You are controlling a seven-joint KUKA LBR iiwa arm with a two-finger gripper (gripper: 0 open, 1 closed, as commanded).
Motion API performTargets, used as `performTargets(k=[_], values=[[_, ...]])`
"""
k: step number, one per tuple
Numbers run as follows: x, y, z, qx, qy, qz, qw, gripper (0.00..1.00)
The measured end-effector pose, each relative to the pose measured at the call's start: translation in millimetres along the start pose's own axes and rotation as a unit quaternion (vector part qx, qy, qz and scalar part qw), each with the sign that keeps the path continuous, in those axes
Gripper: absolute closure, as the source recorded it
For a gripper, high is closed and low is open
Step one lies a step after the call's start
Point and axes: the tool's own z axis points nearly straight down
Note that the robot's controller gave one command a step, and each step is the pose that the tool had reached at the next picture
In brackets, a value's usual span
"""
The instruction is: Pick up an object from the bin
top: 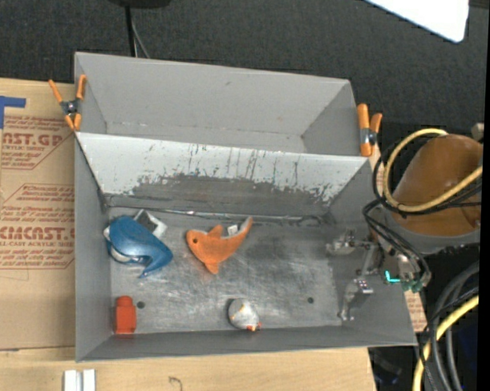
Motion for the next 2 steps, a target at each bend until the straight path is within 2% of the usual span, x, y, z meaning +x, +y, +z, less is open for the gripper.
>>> performTargets(k=[1, 2], values=[[-2.0, 0, -4, 0.001, -0.0036, -0.001, 1.0000, 0.00], [-4.9, 22, 22, 0.003, -0.0076, -0.063, 0.9980, 0.00]])
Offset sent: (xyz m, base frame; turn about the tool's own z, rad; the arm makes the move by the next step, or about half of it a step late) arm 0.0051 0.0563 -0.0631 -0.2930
